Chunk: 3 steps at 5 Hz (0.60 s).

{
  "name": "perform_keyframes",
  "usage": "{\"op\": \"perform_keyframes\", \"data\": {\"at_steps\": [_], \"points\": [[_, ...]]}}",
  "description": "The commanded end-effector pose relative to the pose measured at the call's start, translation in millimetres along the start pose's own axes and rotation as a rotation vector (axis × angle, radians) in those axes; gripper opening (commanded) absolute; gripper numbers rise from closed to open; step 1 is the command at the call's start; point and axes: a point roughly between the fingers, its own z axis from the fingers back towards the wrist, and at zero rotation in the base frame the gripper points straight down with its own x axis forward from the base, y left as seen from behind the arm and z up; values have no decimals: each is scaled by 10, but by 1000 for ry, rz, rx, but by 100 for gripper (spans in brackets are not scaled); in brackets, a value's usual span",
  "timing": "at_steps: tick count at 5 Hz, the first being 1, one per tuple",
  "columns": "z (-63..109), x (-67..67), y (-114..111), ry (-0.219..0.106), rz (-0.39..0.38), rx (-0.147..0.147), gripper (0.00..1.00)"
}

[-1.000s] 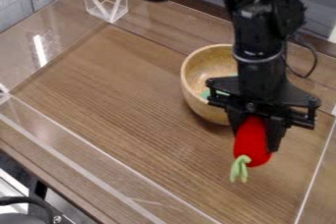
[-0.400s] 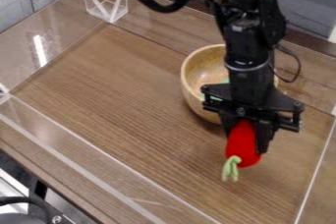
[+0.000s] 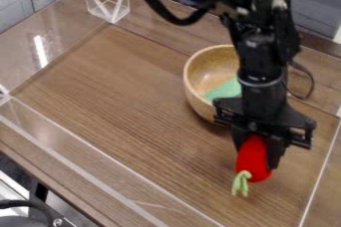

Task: Move the red object to the right side of the table

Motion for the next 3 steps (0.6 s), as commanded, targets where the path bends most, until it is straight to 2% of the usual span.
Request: {"op": "perform_keyframes", "data": {"at_steps": [1,3], "points": [[88,86,-67,-27,11,-9,0],[173,168,-76,-20,68,-5,0]]}}
